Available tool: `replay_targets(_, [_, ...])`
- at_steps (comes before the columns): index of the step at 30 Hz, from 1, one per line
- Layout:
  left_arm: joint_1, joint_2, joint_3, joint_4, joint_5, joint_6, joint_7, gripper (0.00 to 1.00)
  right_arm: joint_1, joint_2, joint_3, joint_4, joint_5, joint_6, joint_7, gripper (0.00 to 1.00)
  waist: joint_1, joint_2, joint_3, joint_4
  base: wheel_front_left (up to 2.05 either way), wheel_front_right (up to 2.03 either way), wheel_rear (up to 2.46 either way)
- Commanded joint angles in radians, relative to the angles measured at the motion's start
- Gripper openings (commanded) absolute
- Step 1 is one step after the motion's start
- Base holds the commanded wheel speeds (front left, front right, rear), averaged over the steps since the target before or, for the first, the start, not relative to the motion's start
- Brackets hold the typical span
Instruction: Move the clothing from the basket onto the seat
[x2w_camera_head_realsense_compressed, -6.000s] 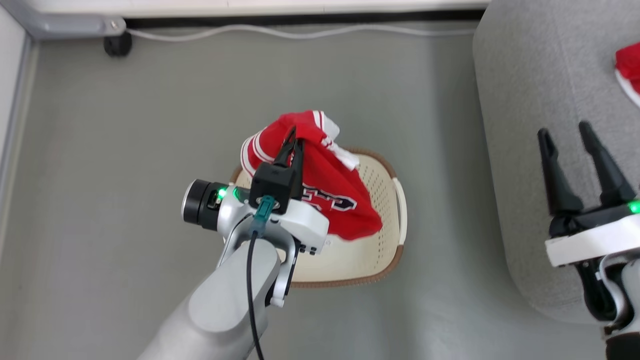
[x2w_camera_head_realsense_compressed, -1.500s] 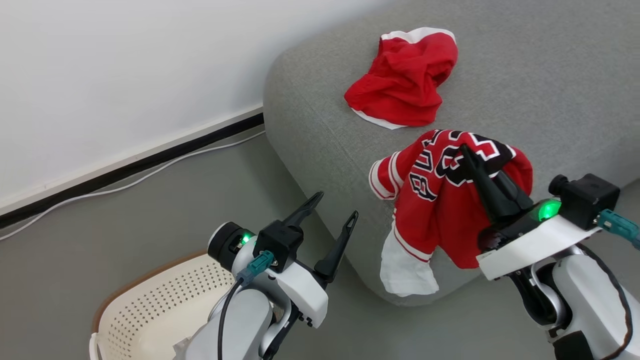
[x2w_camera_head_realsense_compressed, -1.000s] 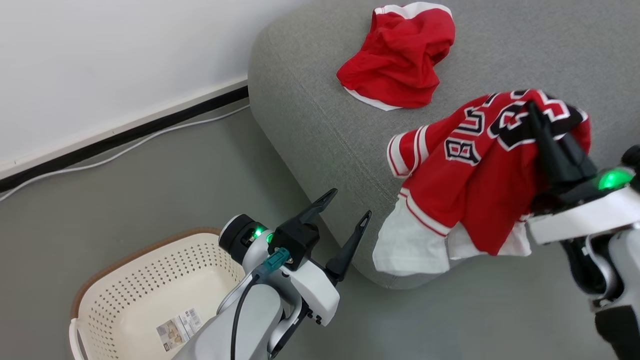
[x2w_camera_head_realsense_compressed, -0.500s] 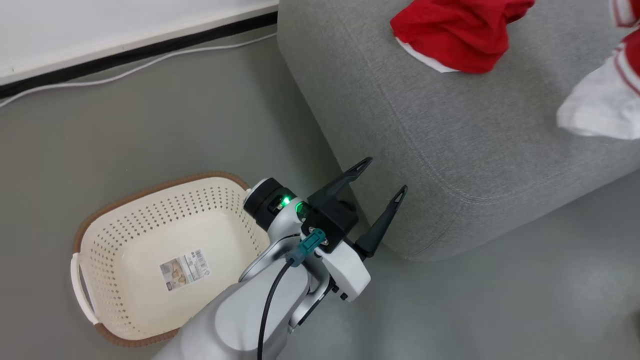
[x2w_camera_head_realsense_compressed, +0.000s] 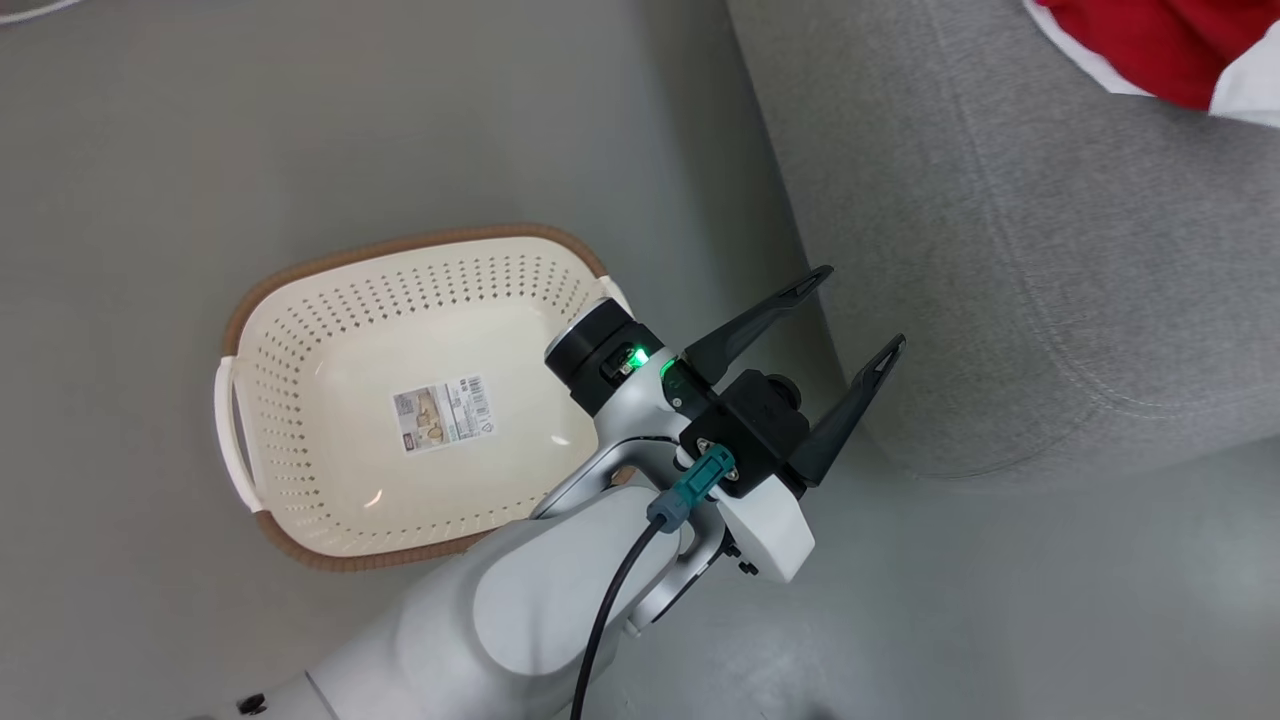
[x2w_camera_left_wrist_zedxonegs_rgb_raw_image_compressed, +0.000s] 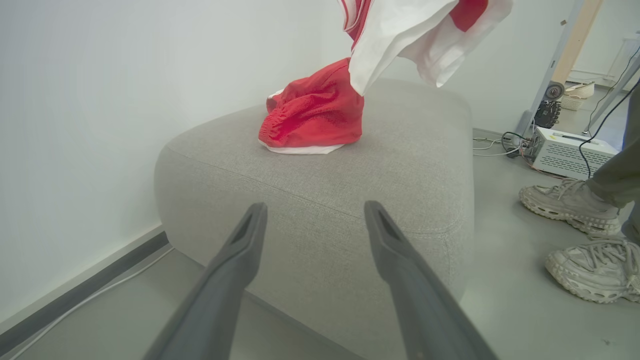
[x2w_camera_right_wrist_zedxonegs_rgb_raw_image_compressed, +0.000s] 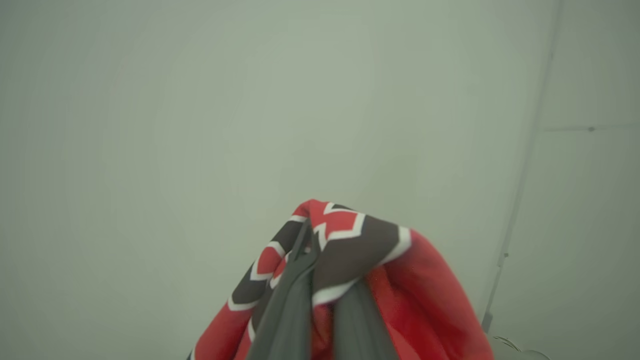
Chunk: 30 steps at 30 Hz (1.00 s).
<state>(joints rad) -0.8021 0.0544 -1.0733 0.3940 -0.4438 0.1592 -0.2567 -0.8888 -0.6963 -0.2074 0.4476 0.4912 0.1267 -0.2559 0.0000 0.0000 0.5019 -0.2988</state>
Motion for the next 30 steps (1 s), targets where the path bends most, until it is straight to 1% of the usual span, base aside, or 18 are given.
replay_targets(1, [-0.039, -0.004, 0.009, -0.029, -0.013, 0.016, -0.005, 1.00, -0.016, -0.060, -0.022, 0.003, -0.005, 0.004, -0.006, 0.00, 0.0000, 0.0000, 0.047, 0.049, 0.00, 0.00, 0.00])
replay_targets(5, [-0.051, -0.004, -0.021, -0.036, -0.024, 0.044, -0.005, 1.00, -0.073, -0.094, -0.095, 0.047, -0.042, 0.004, -0.006, 0.00, 0.0000, 0.0000, 0.083, 0.085, 0.00, 0.00, 0.00])
replay_targets(11, [-0.054, -0.004, -0.056, -0.062, -0.039, 0.078, -0.005, 1.00, -0.165, -0.108, -0.229, 0.098, -0.141, 0.004, -0.006, 0.00, 0.0000, 0.0000, 0.132, 0.139, 0.00, 0.00, 0.00])
replay_targets(13, [-0.054, -0.004, -0.068, -0.079, -0.044, 0.089, -0.005, 1.00, -0.189, -0.110, -0.242, 0.127, -0.165, 0.004, -0.006, 0.00, 0.0000, 0.0000, 0.147, 0.162, 0.00, 0.00, 0.00])
replay_targets(17, [-0.052, -0.004, -0.087, -0.108, -0.049, 0.109, -0.005, 1.00, -0.250, -0.123, -0.245, 0.225, -0.181, 0.004, -0.006, 0.00, 0.0000, 0.0000, 0.176, 0.214, 0.00, 0.00, 0.00])
replay_targets(20, [-0.041, -0.004, -0.099, -0.129, -0.053, 0.127, -0.005, 1.00, -0.284, -0.126, -0.214, 0.270, -0.180, 0.004, -0.006, 0.00, 0.0000, 0.0000, 0.194, 0.252, 0.00, 0.00, 0.00])
replay_targets(23, [-0.026, -0.004, -0.097, -0.141, -0.052, 0.145, -0.005, 1.00, -0.303, -0.113, -0.143, 0.300, -0.143, 0.004, -0.006, 0.00, 0.0000, 0.0000, 0.208, 0.278, 0.00, 0.00, 0.00])
replay_targets(27, [-0.009, -0.004, -0.090, -0.152, -0.047, 0.153, -0.005, 1.00, -0.292, -0.096, -0.028, 0.348, -0.080, 0.004, -0.006, 0.00, 0.0000, 0.0000, 0.209, 0.295, 0.00, 0.00, 0.00])
replay_targets(28, [-0.009, -0.004, -0.090, -0.152, -0.047, 0.153, -0.005, 1.00, -0.292, -0.096, -0.028, 0.348, -0.080, 0.004, -0.006, 0.00, 0.0000, 0.0000, 0.209, 0.295, 0.00, 0.00, 0.00])
replay_targets(30, [-0.006, -0.004, -0.083, -0.159, -0.045, 0.154, -0.005, 1.00, -0.266, -0.092, 0.030, 0.362, -0.036, 0.004, -0.006, 0.00, 0.0000, 0.0000, 0.205, 0.301, 0.00, 0.00, 0.00])
